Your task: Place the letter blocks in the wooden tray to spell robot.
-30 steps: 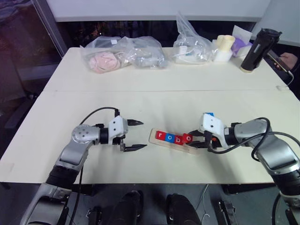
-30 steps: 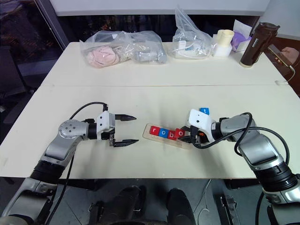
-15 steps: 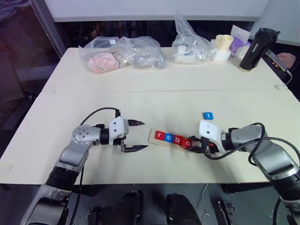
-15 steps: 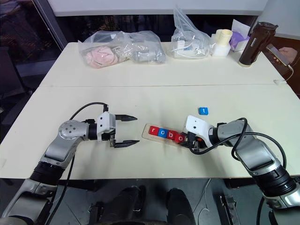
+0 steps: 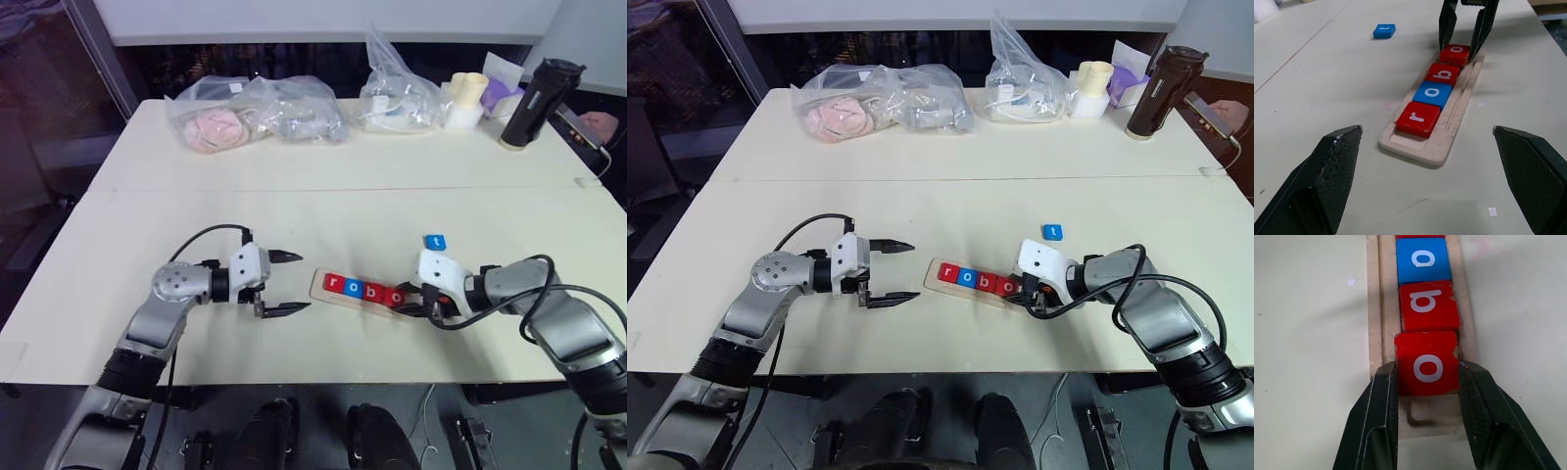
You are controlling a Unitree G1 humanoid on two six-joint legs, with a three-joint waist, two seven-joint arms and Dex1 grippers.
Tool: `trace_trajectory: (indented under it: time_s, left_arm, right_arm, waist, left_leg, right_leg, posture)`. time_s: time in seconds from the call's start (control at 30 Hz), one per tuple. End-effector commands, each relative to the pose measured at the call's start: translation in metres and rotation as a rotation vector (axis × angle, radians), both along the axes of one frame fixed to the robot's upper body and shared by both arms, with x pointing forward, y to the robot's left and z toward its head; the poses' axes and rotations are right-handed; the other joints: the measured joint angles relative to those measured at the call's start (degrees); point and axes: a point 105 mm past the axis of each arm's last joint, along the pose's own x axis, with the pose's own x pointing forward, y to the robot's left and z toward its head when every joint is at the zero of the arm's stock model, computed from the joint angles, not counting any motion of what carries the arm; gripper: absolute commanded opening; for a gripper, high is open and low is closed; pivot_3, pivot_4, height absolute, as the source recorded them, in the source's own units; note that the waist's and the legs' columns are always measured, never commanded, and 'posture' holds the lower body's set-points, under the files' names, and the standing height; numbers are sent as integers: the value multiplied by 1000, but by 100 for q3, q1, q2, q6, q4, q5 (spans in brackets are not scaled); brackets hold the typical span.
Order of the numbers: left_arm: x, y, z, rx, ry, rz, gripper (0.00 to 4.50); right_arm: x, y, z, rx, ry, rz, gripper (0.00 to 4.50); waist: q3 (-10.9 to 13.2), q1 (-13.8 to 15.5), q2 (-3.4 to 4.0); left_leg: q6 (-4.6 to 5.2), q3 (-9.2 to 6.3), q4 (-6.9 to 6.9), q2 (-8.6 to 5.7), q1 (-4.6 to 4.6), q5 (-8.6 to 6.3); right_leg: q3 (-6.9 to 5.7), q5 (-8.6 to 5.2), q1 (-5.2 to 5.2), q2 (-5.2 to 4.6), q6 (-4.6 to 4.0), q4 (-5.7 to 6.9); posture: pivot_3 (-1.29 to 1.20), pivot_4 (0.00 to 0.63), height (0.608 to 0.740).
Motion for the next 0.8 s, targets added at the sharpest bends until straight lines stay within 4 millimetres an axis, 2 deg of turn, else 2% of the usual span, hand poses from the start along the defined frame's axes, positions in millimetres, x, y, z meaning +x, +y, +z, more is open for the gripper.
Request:
trace_trajectory:
  time_s: [0.03, 0.17, 0.37, 0.4, 0.6, 0.8]
  left_arm:
    - [-3, -3, 8, -13, -31, -16, 4500]
    - [-2, -3, 8, -13, -32, -15, 4500]
    - [-2, -2, 8, -12, -34, -13, 4500]
    - [-2, -2, 8, -12, -34, -13, 4500]
    - [-2, -2, 9, -14, -33, -11, 4500]
    - [-2, -4, 9, -16, -33, -16, 4500]
  right_arm:
    - [4, -2, 11, -11, -46, 6, 1142]
    - [4, -1, 12, -5, -46, 8, 1142]
    - [4, 0, 13, 0, -42, 12, 4173]
    - [4, 1, 13, 0, -43, 13, 4429]
    - [12, -1, 27, 27, -80, -26, 4429]
    - [17, -9, 25, 17, -91, -65, 4429]
  waist:
    - [0, 0, 0]
    - [0, 0, 0]
    - [0, 0, 0]
    - [0, 0, 0]
    - [0, -3, 0]
    - [0, 6, 0]
  left_leg:
    - [0, 0, 0, 0, 0, 0]
    - [0, 0, 0, 0, 0, 0]
    - [0, 0, 0, 0, 0, 0]
    - [0, 0, 0, 0, 0, 0]
    - [0, 0, 0, 0, 0, 0]
    - [0, 0, 0, 0, 0, 0]
  right_leg:
    - [0, 0, 0, 0, 0, 0]
    - [0, 0, 0, 0, 0, 0]
    - [0, 0, 0, 0, 0, 0]
    - [0, 0, 0, 0, 0, 0]
    - [0, 0, 0, 0, 0, 0]
    - [0, 0, 0, 0, 0, 0]
  posture:
    - [0, 150, 738]
    - [0, 150, 738]
    - [0, 150, 738]
    - [0, 150, 738]
    - [0, 150, 738]
    - [0, 150, 738]
